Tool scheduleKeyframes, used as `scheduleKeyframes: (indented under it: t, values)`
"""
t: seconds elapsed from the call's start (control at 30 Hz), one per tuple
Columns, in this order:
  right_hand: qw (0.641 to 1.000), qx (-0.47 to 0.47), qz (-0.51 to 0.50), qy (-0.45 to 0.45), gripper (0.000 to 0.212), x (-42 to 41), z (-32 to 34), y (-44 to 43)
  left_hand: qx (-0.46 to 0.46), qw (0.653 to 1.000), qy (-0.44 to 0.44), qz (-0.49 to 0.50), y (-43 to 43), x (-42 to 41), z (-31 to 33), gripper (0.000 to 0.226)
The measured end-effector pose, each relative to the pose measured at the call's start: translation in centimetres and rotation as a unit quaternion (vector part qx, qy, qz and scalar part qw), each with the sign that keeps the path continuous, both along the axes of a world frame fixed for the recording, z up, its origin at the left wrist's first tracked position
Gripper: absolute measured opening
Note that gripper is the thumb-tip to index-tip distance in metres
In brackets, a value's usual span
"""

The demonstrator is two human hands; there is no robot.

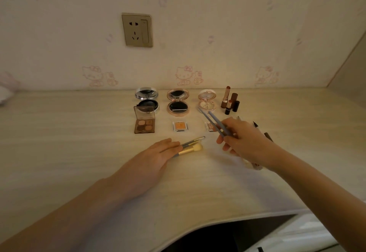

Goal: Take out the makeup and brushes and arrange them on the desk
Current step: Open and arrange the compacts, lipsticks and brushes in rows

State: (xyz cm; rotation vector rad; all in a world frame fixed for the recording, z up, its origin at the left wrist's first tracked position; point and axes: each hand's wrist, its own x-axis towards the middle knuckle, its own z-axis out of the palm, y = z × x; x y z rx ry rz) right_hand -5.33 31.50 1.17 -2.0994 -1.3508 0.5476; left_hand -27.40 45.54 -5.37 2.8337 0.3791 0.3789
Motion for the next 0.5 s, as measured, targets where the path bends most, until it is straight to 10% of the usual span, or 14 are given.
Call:
scheduleKeyframes:
  t: [0.5]
  values:
    - [0.972, -0.039, 0.131, -0.191, 0.017, -3.3, -1.8, -0.7, -0.001, 0.999, 0.041, -0.026, 2.7, 0.7, 0.2, 0.05]
